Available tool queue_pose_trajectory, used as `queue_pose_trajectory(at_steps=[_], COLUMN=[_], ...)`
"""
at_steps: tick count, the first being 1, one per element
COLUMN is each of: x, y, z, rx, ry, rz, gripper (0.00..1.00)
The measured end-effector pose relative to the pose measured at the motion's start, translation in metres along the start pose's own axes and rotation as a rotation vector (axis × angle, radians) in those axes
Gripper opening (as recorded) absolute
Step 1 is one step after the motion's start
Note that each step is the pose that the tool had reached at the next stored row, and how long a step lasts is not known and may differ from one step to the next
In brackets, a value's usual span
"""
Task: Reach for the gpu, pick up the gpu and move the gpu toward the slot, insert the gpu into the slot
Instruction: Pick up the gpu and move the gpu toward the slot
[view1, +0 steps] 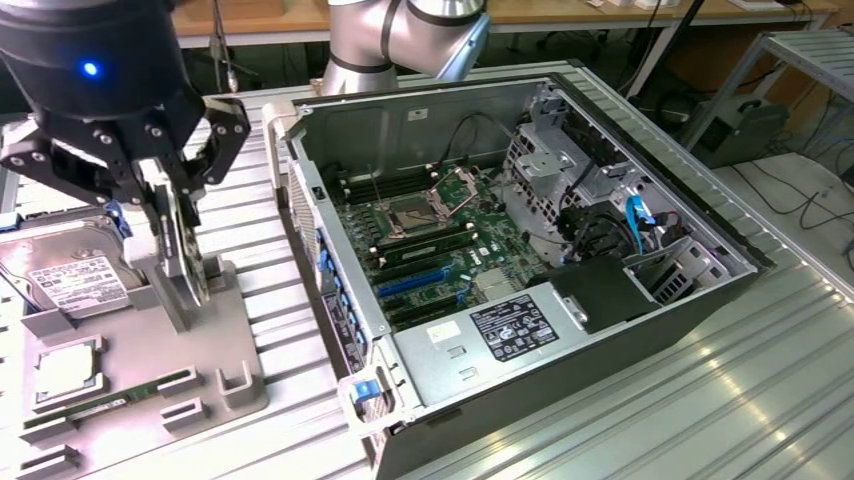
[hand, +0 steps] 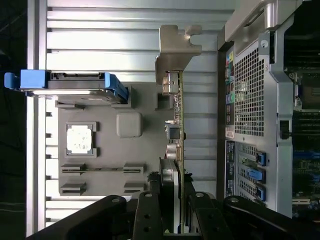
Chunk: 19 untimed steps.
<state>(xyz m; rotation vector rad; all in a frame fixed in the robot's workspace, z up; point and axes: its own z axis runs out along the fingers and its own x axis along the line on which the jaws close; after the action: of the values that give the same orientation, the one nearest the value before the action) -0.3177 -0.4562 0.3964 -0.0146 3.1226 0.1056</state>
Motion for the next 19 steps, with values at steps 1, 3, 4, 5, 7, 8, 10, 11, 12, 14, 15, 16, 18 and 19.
queue_pose_trajectory(at_steps=[1,3,4,5,7,8,10,11,12,14,15,16,18,19], x=[0.0,0.0,0.0,-0.001,-0.001,-0.001,-0.001,-0.001,-0.001,-0.001,-0.004,-0.008,-0.018,-0.022], y=[0.0003,0.0012,0.0015,0.0019,0.0027,0.0036,0.0041,0.0041,0.0041,0.0042,0.0042,0.0041,0.004,0.004], z=[-0.0047,-0.0182,-0.0234,-0.0274,-0.0366,-0.0428,-0.0477,-0.0477,-0.0478,-0.0479,-0.048,-0.0478,-0.0475,-0.0474], rx=[0.0001,0.0024,0.0047,0.0072,0.0186,0.0293,0.0413,0.0414,0.0414,0.0416,0.0418,0.0416,0.0416,0.0416], ry=[-0.0001,0.0,0.0,0.0,0.0001,0.0003,0.0002,0.0002,0.0002,0.0004,0.0006,0.0004,0.0003,0.0003], rz=[0.0,0.0,0.0,0.0,0.0,0.0,-0.001,-0.001,-0.001,0.0,0.0,0.0,0.0,0.0], gripper=[0.27,0.27,0.27,0.27,0.27,0.27,0.27,0.27,0.27,0.27,0.27,0.27,0.27,0.27])
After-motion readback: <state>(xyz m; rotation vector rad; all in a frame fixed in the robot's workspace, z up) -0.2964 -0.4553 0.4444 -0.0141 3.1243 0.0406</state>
